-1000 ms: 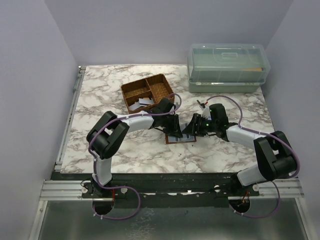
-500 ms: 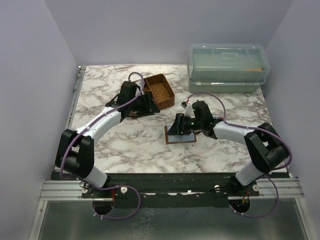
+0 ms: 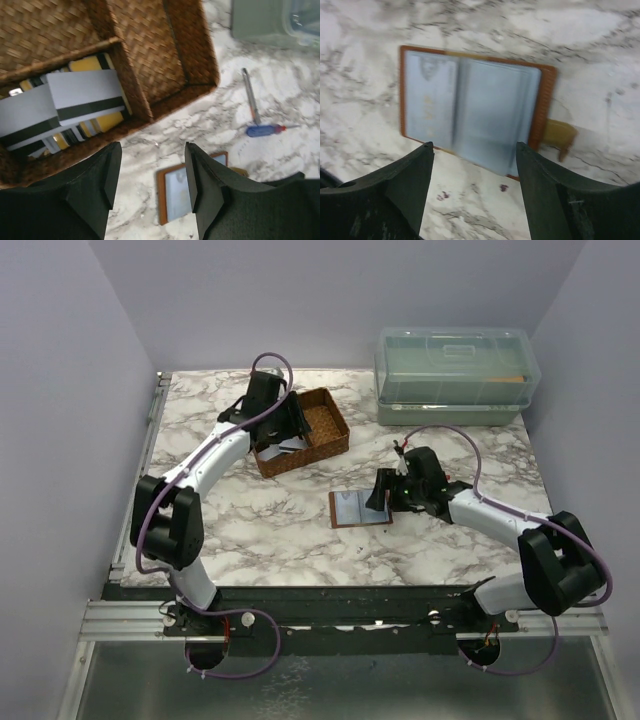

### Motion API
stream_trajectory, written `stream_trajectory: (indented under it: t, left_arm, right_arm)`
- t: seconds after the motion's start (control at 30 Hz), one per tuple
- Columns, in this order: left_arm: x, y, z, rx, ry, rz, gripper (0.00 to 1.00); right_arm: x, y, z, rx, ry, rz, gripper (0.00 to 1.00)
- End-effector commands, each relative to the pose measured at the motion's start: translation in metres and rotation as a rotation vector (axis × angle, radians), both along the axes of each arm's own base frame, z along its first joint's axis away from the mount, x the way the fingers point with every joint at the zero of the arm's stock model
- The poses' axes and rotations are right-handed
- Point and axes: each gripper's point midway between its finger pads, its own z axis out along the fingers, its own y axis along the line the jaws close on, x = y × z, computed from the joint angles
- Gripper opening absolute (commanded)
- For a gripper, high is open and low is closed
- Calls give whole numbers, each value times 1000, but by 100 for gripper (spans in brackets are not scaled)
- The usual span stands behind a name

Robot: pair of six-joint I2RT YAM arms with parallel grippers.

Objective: Put the credit cards into the card holder
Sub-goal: Insert the credit card into the card holder, then pick up the credit card from the storage box.

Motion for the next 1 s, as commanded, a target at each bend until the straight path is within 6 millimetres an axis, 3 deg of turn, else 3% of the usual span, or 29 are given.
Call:
stream_trajectory:
  t: [0.0, 0.3, 0.6, 0.97]
  left_arm:
    - [20, 25, -30, 175, 77, 84, 59]
    - [37, 50, -60, 253, 131, 137, 67]
    - [38, 68, -76, 248, 165, 137, 69]
    - [41, 52, -107, 156, 208, 74, 69]
  right_arm:
    - [-10, -35, -24, -126, 20, -55, 71]
    - [-14, -33, -28, -59, 17, -40, 73]
    - [-17, -35, -29, -22, 13, -42, 72]
    - [-19, -34, -27, -7, 7, -33, 72]
